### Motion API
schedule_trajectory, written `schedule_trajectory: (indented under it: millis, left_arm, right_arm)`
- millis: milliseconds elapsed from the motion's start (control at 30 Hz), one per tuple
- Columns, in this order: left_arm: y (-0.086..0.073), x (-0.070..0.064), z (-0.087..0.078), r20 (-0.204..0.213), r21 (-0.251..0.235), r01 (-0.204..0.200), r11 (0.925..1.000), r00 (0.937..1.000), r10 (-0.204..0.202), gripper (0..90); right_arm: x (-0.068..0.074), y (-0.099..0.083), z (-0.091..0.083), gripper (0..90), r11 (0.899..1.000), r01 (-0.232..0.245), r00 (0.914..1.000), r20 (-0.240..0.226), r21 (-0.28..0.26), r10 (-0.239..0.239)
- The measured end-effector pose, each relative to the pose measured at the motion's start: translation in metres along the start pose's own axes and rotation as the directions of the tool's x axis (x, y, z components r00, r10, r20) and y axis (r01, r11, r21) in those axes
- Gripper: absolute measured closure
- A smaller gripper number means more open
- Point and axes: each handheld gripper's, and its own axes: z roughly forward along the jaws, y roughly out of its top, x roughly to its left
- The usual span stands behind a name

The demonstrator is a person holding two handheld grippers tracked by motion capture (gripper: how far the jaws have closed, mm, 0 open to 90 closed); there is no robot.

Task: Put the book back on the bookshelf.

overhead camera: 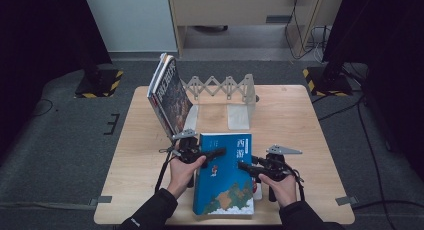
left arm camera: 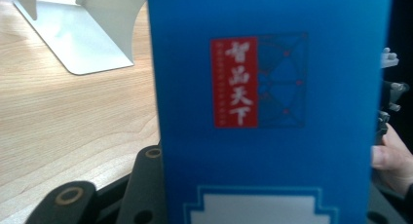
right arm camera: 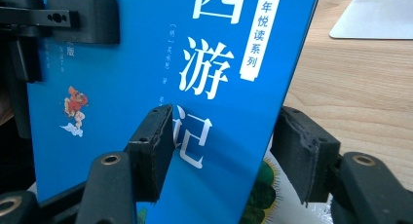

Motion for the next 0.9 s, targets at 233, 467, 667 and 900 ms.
schedule_trajectory:
  millis: [233, 467, 667, 900]
  left_arm:
    - [0.002, 0.000, 0.000, 0.001, 0.019, -0.006, 0.9998, 1.0000, 0.006, 59.2]
    - [0.001, 0.002, 0.001, -0.010, 0.039, 0.015, 0.9991, 0.9998, -0.014, 59.3]
    - [0.004, -0.001, -0.003, -0.017, 0.051, 0.031, 0.9982, 0.9994, -0.030, 60.2]
    - [0.018, -0.018, -0.016, 0.014, 0.042, -0.014, 0.9990, 0.9998, 0.013, 60.5]
  right_arm:
    - [0.001, 0.000, 0.001, 41.2, 1.000, 0.008, 1.0000, 0.001, 0.006, -0.008]
    - [0.001, 0.000, 0.002, 41.2, 1.000, 0.009, 1.0000, 0.000, 0.023, -0.009]
    - [0.001, 0.001, 0.003, 40.3, 1.000, 0.017, 0.9997, -0.015, 0.023, -0.017]
    - [0.001, 0.003, -0.001, 36.0, 0.999, 0.011, 0.9977, -0.067, -0.043, -0.013]
